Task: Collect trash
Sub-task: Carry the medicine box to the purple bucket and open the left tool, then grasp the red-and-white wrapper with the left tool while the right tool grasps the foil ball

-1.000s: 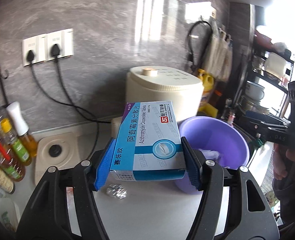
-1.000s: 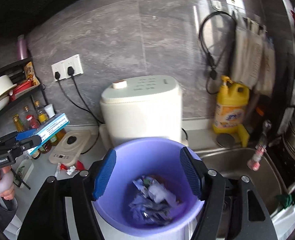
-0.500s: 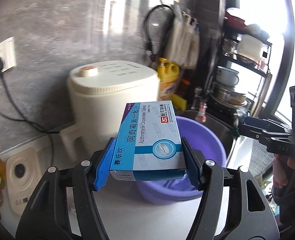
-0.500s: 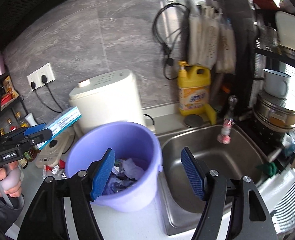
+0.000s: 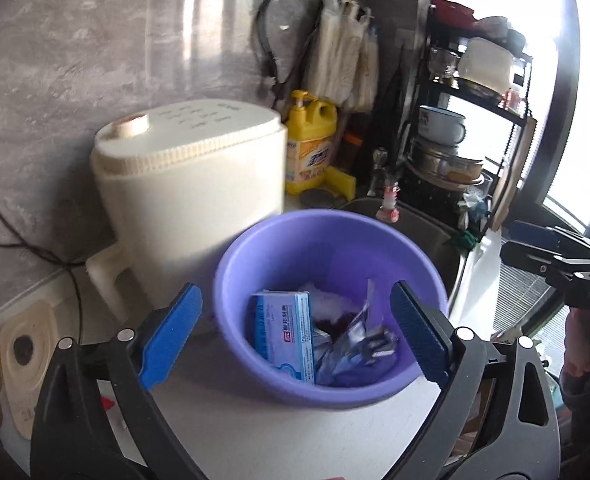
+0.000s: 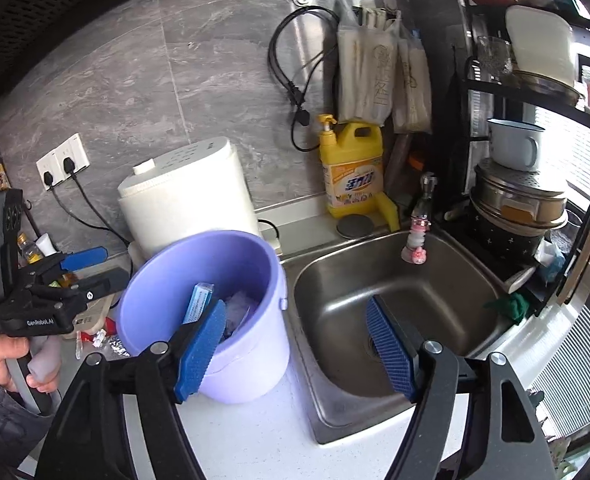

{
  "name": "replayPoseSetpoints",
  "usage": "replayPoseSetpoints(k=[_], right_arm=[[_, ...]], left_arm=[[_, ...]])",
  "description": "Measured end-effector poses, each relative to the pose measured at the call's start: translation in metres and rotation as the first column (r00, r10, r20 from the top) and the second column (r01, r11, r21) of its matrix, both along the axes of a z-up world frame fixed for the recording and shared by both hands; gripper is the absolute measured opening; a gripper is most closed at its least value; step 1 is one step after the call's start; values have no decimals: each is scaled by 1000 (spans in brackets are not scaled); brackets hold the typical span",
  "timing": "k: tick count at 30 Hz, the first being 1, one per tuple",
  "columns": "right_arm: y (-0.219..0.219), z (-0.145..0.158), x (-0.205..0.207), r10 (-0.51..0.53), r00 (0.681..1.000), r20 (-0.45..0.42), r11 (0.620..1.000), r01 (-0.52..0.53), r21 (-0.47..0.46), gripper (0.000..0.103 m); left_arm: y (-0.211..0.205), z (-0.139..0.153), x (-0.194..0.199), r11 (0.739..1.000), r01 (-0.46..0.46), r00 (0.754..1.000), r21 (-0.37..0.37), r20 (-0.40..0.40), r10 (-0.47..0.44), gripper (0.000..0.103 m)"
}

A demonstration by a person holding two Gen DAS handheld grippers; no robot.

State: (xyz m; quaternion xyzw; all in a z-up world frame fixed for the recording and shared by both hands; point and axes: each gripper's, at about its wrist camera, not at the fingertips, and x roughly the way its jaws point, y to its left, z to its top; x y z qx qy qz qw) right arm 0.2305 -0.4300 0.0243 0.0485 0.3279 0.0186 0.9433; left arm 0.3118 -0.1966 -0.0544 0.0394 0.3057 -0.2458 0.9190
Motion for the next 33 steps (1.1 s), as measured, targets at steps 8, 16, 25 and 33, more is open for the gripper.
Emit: replayPoseSetpoints(k=[8, 16, 25, 33], right_arm=[[45, 0, 10, 124, 992, 19, 992, -124, -4, 91], [108, -7, 25, 290, 957, 9, 957, -290, 1, 95], [188, -18, 46, 471, 882, -19, 882, -471, 7, 95], [250, -25, 53, 602, 797, -38, 798, -603, 6, 94]], left_arm=[[64, -7, -18, 988, -153, 988, -11, -20, 152, 95], [137, -14, -45, 940, -340, 940, -30, -40, 339, 97], [207, -19, -80, 860, -510, 860, -26, -49, 509, 97], [251, -20, -96, 809, -586, 809, -35, -62, 584, 97]])
